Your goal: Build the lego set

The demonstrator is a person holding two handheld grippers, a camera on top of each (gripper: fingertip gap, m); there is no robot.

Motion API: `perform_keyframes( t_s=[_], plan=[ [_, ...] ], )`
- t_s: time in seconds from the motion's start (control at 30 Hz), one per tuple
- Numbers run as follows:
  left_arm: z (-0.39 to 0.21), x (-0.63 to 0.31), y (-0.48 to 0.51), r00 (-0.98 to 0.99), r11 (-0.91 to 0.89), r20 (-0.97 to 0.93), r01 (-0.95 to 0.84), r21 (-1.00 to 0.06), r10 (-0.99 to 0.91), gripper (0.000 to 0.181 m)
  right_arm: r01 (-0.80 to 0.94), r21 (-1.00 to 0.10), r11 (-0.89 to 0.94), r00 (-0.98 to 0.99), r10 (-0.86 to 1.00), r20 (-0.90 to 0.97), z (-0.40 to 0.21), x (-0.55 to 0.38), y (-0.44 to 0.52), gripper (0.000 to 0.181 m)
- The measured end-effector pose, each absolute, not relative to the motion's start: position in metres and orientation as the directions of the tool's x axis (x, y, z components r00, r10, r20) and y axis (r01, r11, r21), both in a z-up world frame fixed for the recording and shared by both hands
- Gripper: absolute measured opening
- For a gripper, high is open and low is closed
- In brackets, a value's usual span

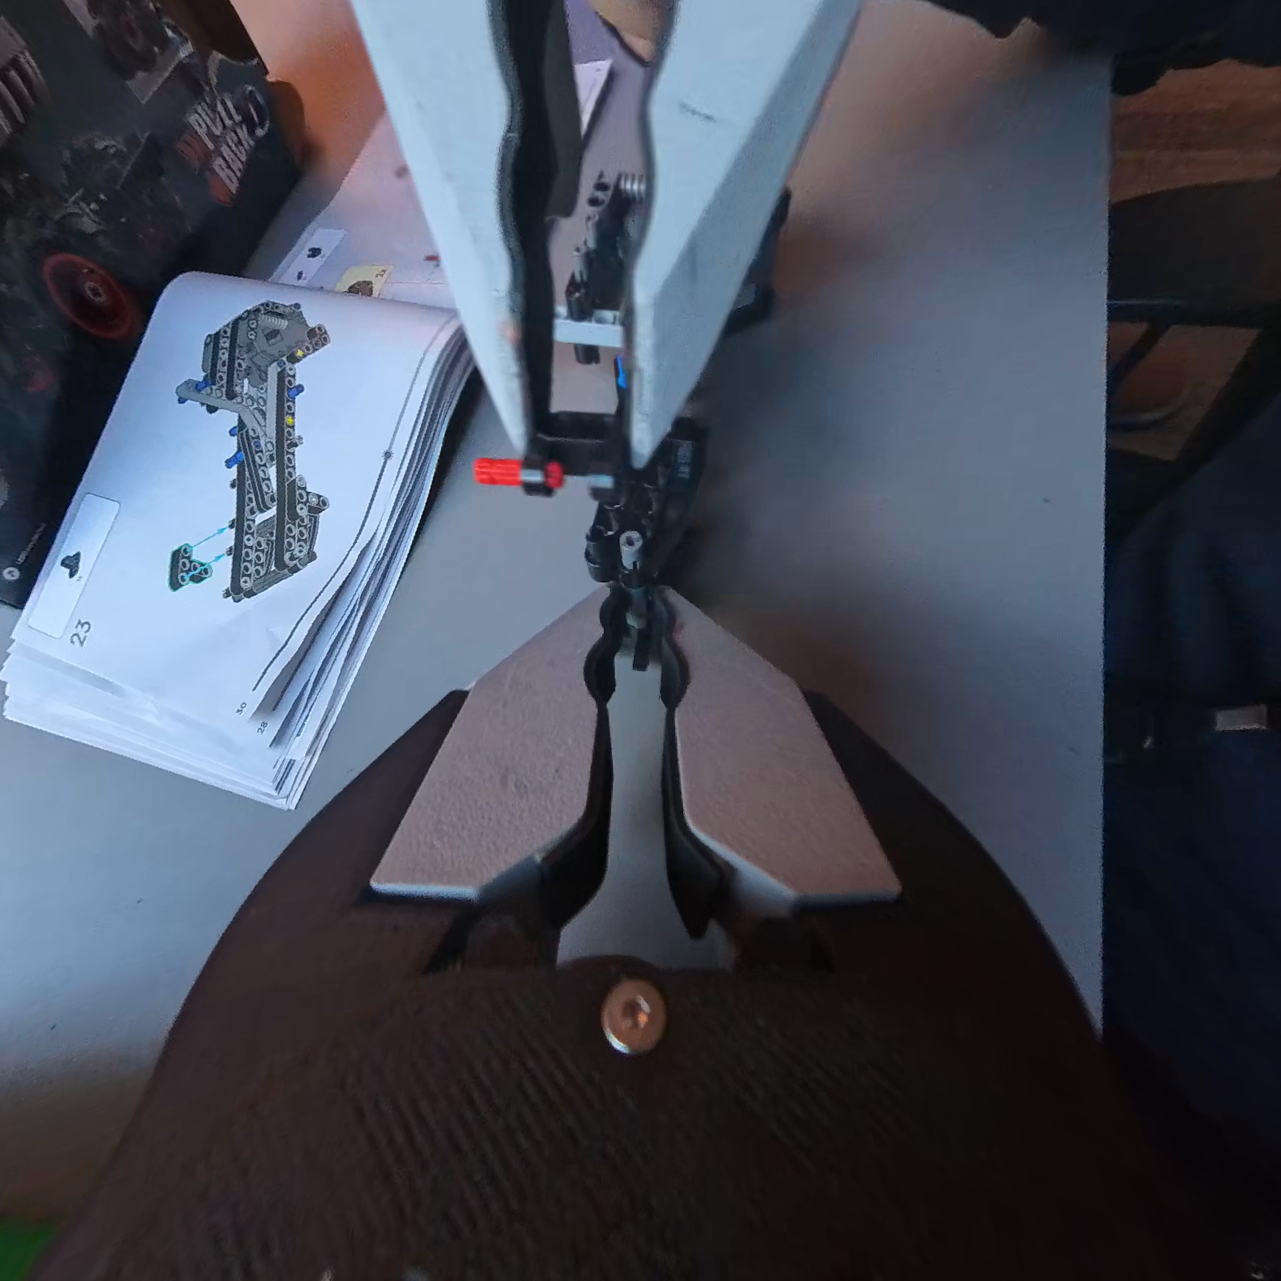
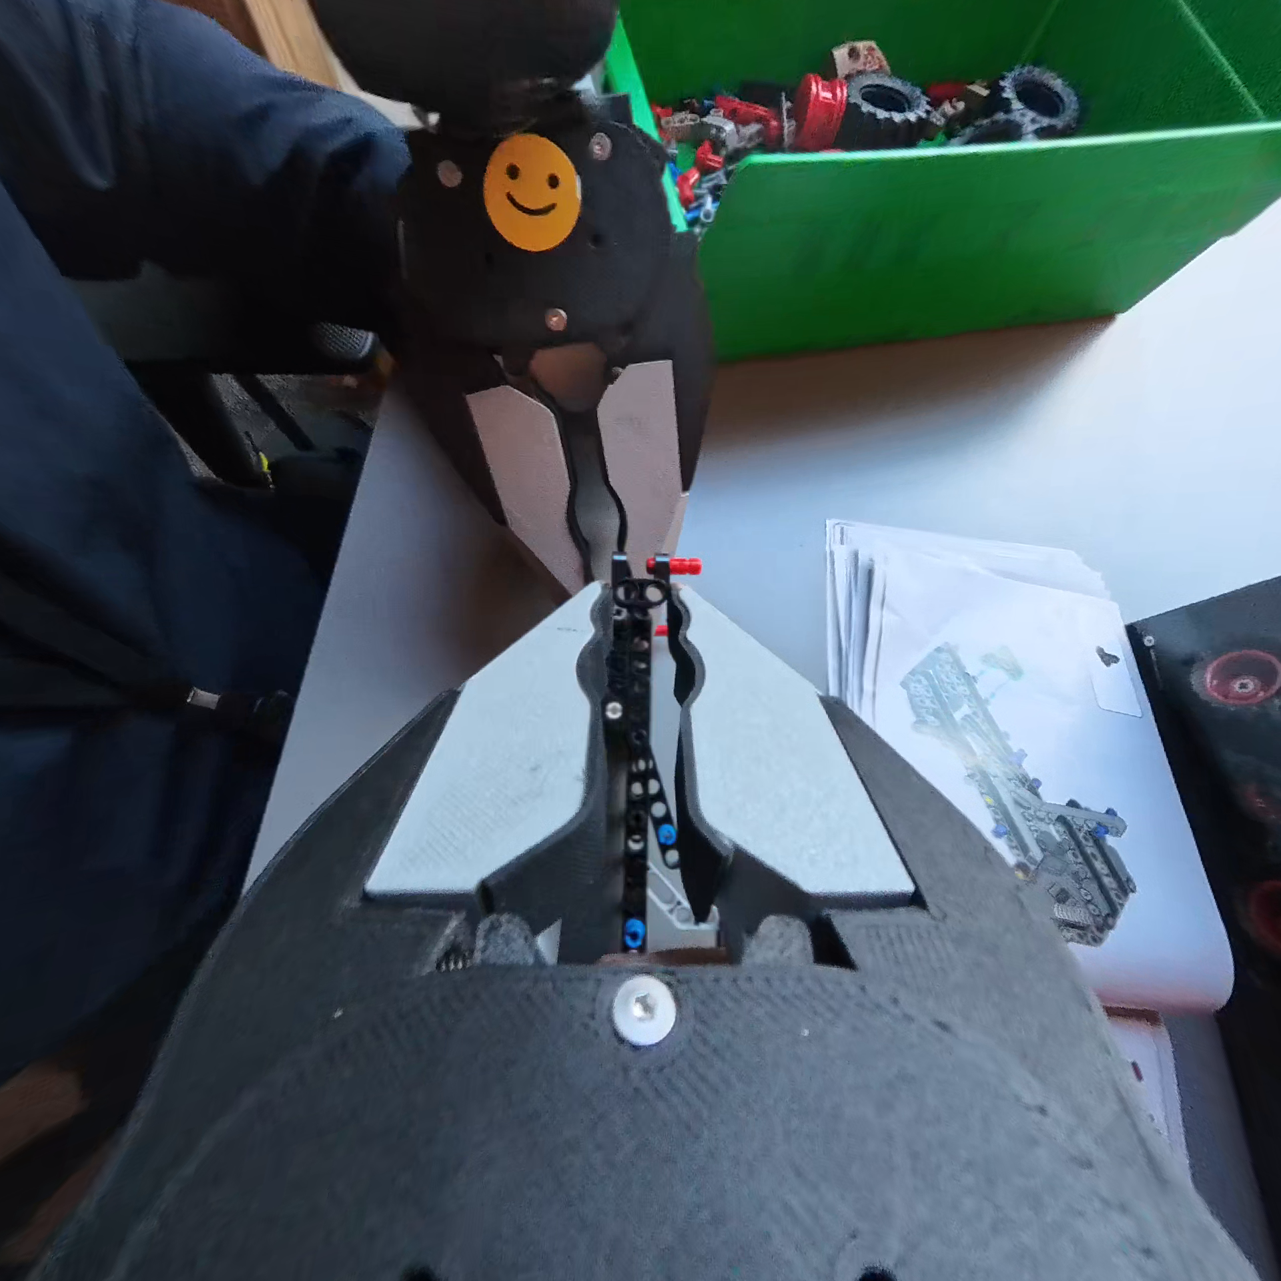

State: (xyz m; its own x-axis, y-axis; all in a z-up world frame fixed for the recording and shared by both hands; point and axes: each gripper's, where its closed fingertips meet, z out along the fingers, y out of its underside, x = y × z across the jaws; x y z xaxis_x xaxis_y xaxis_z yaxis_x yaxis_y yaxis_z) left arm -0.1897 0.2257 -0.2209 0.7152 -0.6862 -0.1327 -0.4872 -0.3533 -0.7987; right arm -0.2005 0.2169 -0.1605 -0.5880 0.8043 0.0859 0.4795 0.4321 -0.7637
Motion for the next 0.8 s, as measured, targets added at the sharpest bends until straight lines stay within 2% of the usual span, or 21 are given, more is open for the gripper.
perform_keyframes(
  t_s=[0.03,0.17,0.27,0.43,0.5,0.63,0.8],
  plan=[
    [-0.221,-0.19,0.226,0.717,-0.354,-0.133,-0.487,-0.798,-0.685,0.004,0.485,-0.755,0.441,-0.59,0.802,0.09,-0.163,-0.199,0.214,0.012],
    [-0.22,-0.188,0.224,0.706,-0.345,-0.128,-0.486,-0.803,-0.697,0.01,0.486,-0.717,0.499,-0.586,0.795,0.155,-0.176,-0.199,0.215,0.012],
    [-0.221,-0.188,0.223,0.702,-0.351,-0.118,-0.486,-0.8,-0.703,0.013,0.482,-0.733,0.479,-0.6,0.791,0.122,-0.176,-0.201,0.211,0.012],
    [-0.22,-0.191,0.22,0.706,-0.358,-0.105,-0.474,-0.804,-0.701,0.019,0.457,-0.717,0.527,-0.619,0.767,0.169,-0.179,-0.202,0.214,0.012],
    [-0.214,-0.196,0.219,0.727,-0.348,-0.108,-0.447,-0.824,-0.678,0.023,0.455,-0.708,0.54,-0.63,0.757,0.172,-0.179,-0.202,0.215,0.012],
    [-0.191,-0.206,0.22,0.77,-0.265,-0.116,-0.352,-0.898,-0.628,0.019,0.445,-0.721,0.531,-0.645,0.749,0.153,-0.172,-0.203,0.214,0.012],
    [-0.181,-0.196,0.222,0.737,-0.242,-0.048,-0.282,-0.928,-0.675,0.027,0.442,-0.713,0.545,-0.646,0.745,0.168,-0.175,-0.205,0.217,0.012]
  ],
)
